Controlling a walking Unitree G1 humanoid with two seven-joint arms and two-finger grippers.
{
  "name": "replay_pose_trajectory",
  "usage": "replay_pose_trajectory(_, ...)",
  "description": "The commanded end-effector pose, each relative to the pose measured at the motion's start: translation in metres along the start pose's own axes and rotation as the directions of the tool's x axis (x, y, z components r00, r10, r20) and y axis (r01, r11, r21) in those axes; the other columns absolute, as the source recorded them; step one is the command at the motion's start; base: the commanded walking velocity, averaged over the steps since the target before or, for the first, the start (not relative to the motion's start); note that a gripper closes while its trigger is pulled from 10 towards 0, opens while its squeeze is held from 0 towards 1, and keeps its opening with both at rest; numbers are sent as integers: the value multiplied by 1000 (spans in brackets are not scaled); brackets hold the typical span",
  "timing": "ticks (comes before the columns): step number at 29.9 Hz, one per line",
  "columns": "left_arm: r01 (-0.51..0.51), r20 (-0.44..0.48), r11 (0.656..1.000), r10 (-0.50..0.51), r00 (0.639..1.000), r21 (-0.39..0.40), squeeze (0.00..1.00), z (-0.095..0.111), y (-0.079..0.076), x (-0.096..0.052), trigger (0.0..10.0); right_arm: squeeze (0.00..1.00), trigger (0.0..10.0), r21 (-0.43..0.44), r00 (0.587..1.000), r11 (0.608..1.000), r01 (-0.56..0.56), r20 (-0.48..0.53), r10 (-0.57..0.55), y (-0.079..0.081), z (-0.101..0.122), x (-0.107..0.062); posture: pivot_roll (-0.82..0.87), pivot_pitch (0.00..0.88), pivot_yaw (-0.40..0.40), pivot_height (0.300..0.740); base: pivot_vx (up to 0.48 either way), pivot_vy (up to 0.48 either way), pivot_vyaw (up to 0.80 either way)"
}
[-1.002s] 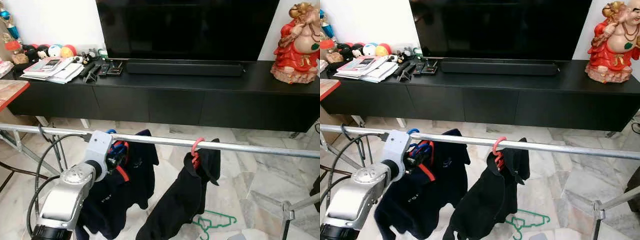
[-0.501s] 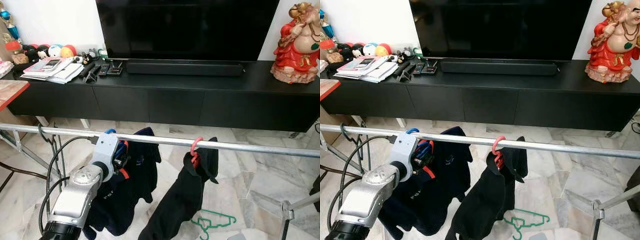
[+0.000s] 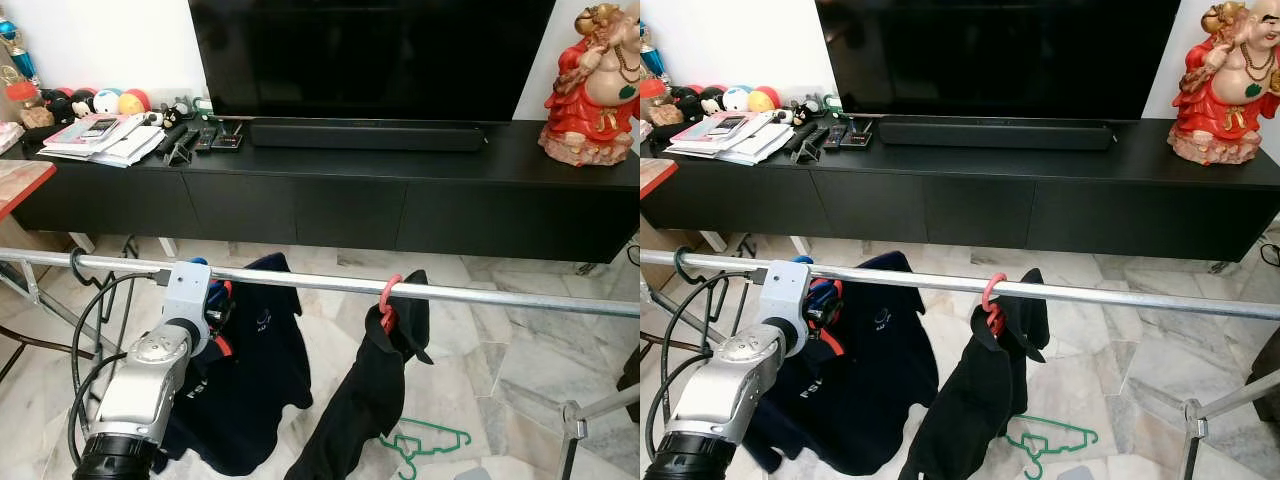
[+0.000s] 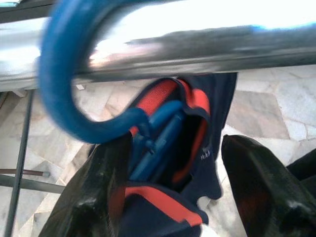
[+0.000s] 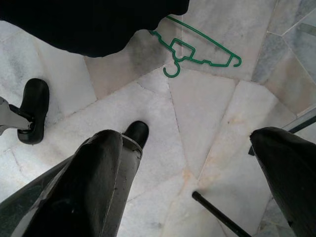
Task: Hang hanger
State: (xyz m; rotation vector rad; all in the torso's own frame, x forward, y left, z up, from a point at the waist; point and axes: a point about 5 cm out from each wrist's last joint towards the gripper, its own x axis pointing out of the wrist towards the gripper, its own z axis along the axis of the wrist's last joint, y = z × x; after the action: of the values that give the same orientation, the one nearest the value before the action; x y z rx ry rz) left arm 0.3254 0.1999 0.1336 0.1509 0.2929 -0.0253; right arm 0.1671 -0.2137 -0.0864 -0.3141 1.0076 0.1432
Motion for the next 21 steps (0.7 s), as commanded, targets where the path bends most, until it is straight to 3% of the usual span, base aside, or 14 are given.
replay_pose_trajectory(1, 22, 43, 1000, -22, 999, -2, 0, 11, -1, -1, 10000, 0, 10000, -2, 1000, 1000, -4, -16, 4, 1, -5, -1, 38, 85, 5, 740, 0, 0, 0)
replay_pose_trajectory(8, 43, 49, 999, -44, 998, 29, 0, 19, 1, -3, 10000, 0, 10000, -2, 1000, 1000, -3, -15, 3, 1, -5, -1, 39, 85, 6, 740, 0, 0, 0)
replay_pose_trajectory(16, -82, -2, 994, 82, 997, 72, 0, 16, 24, -3, 10000, 0, 10000, -2, 1000, 1000, -3, -14, 3, 1, -5, -1, 38, 86, 6, 740, 0, 0, 0)
replay_pose_trajectory(21, -85, 9, 995, 85, 996, 52, 0, 19, 25, -6, 10000, 0, 10000, -1, 1000, 1000, -3, -13, 3, 1, -5, -1, 37, 86, 6, 740, 0, 0, 0)
